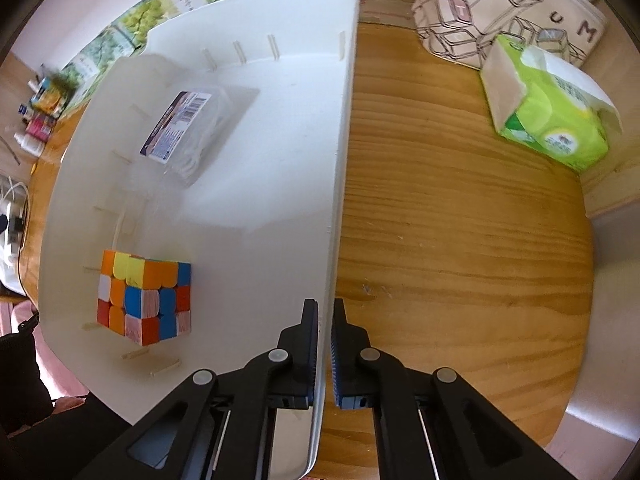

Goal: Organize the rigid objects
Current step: 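Lift the open left gripper away and move it toward the white charger, then lower the left gripper onto the white USB charger and grasp it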

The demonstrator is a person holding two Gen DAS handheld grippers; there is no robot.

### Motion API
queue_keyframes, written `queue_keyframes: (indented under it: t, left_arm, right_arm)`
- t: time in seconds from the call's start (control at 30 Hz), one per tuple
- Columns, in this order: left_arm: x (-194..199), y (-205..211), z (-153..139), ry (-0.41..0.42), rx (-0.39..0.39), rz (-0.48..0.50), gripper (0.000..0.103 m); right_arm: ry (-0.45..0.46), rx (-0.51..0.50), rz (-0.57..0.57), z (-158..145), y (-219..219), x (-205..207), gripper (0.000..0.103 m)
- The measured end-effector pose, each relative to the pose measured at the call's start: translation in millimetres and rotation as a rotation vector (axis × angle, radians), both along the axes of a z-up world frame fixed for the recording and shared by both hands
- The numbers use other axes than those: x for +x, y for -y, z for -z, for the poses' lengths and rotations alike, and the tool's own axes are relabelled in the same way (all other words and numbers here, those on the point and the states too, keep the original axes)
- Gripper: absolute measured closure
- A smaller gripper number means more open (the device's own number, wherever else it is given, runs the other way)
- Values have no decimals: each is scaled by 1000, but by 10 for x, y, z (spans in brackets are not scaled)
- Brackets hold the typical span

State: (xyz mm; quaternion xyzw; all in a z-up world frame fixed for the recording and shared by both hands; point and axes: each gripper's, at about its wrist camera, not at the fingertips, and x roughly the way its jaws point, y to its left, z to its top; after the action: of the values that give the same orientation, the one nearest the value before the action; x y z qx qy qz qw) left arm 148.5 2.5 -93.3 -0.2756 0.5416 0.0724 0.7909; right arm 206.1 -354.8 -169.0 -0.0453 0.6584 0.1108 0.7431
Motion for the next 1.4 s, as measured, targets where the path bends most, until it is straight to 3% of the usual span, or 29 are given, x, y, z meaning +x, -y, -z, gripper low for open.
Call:
queue_keyframes:
  t: [0.13,0.2,0.4,1.0,1.4]
  left_arm:
    - [70,-112,43,6,-22,-2,29]
    - [109,-171,71,10,-34,-7,22]
    - [302,-326,207,11,-81,-36,15]
    - [961,-472,866,-204,-60,-71,15]
    - [1056,-422,1011,-272,-91,-120,17]
  right_arm:
    - [0,-8,31,-20,21,-22,98]
    - [0,-14,45,-20,29,-36,98]
    - [-14,-34,69,-5,-22,-46,98]
    - [-77,-62,88,69,-133,173,98]
    - [-115,-81,88,117,-164,288,97]
